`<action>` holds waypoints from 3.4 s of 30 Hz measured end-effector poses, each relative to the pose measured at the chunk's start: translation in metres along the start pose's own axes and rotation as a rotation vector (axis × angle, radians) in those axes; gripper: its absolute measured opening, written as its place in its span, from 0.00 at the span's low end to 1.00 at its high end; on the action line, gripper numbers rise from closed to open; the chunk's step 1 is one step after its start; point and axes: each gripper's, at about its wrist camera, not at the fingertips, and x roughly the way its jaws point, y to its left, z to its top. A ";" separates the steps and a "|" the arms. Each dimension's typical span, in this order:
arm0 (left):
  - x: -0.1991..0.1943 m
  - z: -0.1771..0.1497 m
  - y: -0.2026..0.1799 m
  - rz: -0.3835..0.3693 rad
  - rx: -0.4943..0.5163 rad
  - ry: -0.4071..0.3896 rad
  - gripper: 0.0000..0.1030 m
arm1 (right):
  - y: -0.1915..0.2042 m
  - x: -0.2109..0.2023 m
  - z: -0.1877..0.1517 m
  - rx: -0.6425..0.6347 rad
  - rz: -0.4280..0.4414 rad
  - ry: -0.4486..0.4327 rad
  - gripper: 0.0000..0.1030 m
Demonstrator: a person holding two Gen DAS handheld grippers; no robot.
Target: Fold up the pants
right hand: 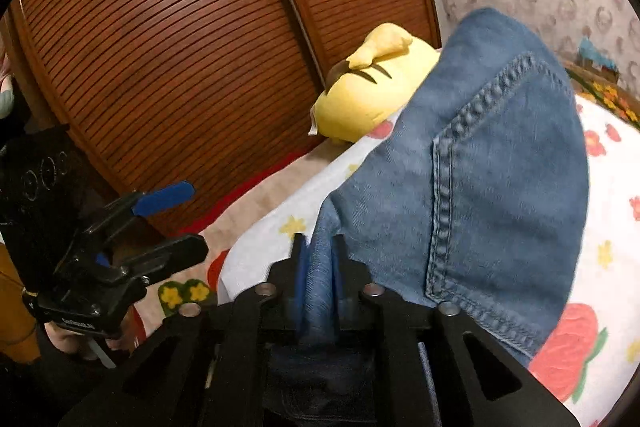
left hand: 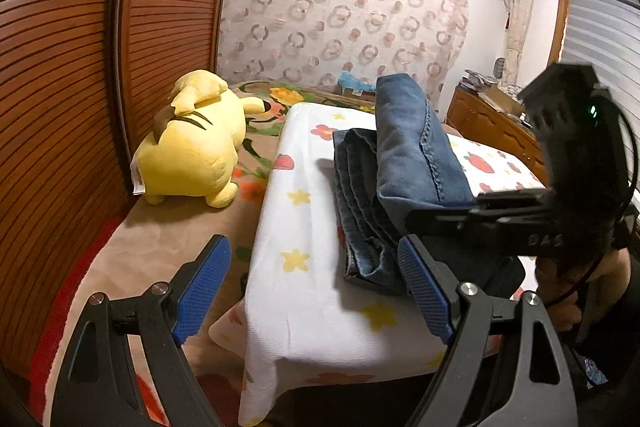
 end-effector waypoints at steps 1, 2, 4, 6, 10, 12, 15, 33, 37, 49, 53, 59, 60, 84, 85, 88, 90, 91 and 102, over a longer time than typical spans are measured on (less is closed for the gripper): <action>0.000 0.001 -0.002 -0.003 0.003 -0.002 0.84 | 0.000 -0.004 0.003 -0.003 -0.012 -0.004 0.31; -0.001 0.002 -0.004 -0.007 0.006 -0.005 0.84 | 0.000 -0.011 0.006 -0.006 -0.026 -0.013 0.35; -0.001 0.005 -0.009 -0.016 0.013 -0.009 0.84 | 0.006 -0.028 0.008 -0.017 -0.026 -0.047 0.35; -0.001 0.007 -0.013 -0.028 0.019 -0.015 0.84 | 0.007 -0.045 0.015 -0.034 -0.061 -0.087 0.37; 0.000 0.016 -0.029 -0.067 0.043 -0.022 0.84 | -0.006 -0.069 0.018 -0.051 -0.174 -0.139 0.38; 0.004 0.020 -0.035 -0.091 0.049 -0.019 0.84 | -0.013 -0.072 0.016 -0.067 -0.252 -0.140 0.38; 0.010 0.025 -0.044 -0.129 0.048 -0.012 0.84 | -0.021 -0.063 0.020 -0.072 -0.316 -0.124 0.39; 0.048 -0.025 -0.030 -0.080 0.042 0.166 0.84 | -0.088 0.004 0.067 0.042 -0.295 -0.026 0.61; 0.049 -0.027 -0.030 -0.094 0.037 0.164 0.84 | -0.098 0.016 0.065 0.089 -0.281 0.022 0.69; 0.043 -0.004 -0.027 -0.177 -0.031 0.124 0.78 | -0.121 0.028 0.061 0.151 -0.211 0.050 0.75; 0.056 -0.002 -0.026 -0.187 -0.047 0.154 0.75 | -0.126 0.032 0.060 0.159 -0.186 0.057 0.75; 0.069 -0.012 -0.019 -0.217 -0.091 0.203 0.75 | -0.133 0.034 0.057 0.177 -0.135 0.066 0.69; 0.068 -0.013 -0.019 -0.216 -0.089 0.203 0.71 | -0.132 0.035 0.057 0.178 -0.119 0.065 0.68; 0.015 0.033 -0.022 -0.276 -0.041 -0.004 0.24 | -0.089 -0.040 0.095 0.071 -0.004 -0.195 0.20; 0.018 0.040 -0.020 -0.273 -0.038 -0.011 0.24 | -0.091 -0.041 0.099 0.068 -0.005 -0.208 0.20; 0.031 0.063 -0.012 -0.256 -0.020 -0.028 0.24 | -0.104 -0.037 0.113 0.075 -0.011 -0.237 0.20; 0.046 0.079 -0.005 -0.244 -0.005 -0.029 0.24 | -0.116 -0.027 0.121 0.093 -0.015 -0.241 0.20; 0.054 0.085 -0.003 -0.240 0.000 -0.028 0.24 | -0.121 -0.022 0.125 0.098 -0.021 -0.242 0.20; 0.149 0.143 0.026 -0.192 0.012 0.024 0.22 | -0.209 0.057 0.170 0.188 -0.017 -0.249 0.20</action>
